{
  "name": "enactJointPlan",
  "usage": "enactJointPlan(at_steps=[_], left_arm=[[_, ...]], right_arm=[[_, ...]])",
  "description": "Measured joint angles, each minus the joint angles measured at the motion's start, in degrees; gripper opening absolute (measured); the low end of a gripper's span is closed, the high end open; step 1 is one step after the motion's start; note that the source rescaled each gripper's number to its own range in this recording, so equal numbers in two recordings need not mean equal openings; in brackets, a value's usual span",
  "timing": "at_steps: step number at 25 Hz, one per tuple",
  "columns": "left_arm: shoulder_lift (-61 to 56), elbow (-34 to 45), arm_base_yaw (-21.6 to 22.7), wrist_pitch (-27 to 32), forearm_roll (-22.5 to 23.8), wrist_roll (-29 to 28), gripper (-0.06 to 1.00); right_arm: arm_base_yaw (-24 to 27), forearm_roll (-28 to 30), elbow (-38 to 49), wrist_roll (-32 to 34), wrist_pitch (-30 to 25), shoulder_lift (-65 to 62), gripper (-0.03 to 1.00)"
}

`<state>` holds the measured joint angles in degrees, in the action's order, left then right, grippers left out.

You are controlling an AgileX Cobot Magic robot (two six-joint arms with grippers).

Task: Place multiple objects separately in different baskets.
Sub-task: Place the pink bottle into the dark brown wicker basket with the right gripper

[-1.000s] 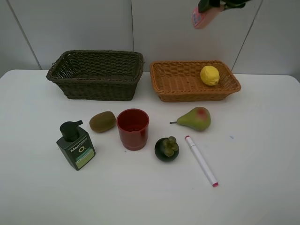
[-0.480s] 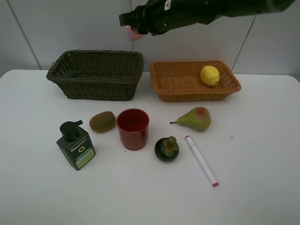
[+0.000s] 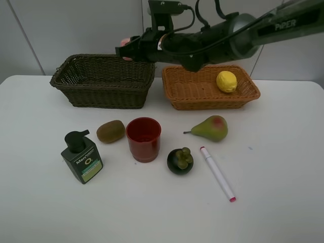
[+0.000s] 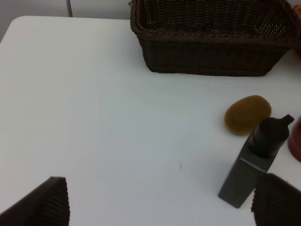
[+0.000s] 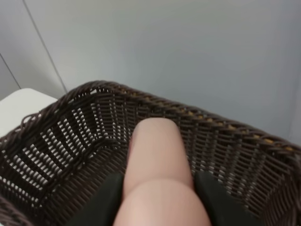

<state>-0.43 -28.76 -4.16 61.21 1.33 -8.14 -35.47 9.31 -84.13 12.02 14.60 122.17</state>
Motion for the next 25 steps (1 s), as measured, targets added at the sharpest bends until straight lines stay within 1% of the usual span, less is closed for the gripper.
enactJointPlan(at_steps=[2,4,6,9,11,14,17,25], left_arm=[[0.0,0.0,0.0,0.0,0.0,0.0,1.00],[0.0,0.0,0.0,0.0,0.0,0.0,1.00],[0.0,0.0,0.0,0.0,0.0,0.0,1.00],[0.0,0.0,0.0,0.0,0.0,0.0,1.00],[0.0,0.0,0.0,0.0,0.0,0.0,1.00],[0.0,0.0,0.0,0.0,0.0,0.0,1.00],[0.0,0.0,0.0,0.0,0.0,0.0,1.00],[0.0,0.0,0.0,0.0,0.0,0.0,1.00]], right_arm=[[0.0,0.3,-1.2,0.0,-0.3,1.8,0.23],[0.0,0.6,-3.9,0.0,-3.3,3.8,0.23],[0.0,1.2,-7.2,0.0,-8.6,5.7,0.23],[0.0,1.3,-13.0,0.0,-18.9,8.5,0.23],[0.0,1.3,-16.9,0.0,-24.6,10.5,0.23],[0.1,1.3,-21.6,0.0,-30.3,12.8,0.23],[0.1,1.4,-24.1,0.0,-32.7,14.3,0.23],[0.1,1.4,-25.0,-0.2,-33.2,15.3,0.23]])
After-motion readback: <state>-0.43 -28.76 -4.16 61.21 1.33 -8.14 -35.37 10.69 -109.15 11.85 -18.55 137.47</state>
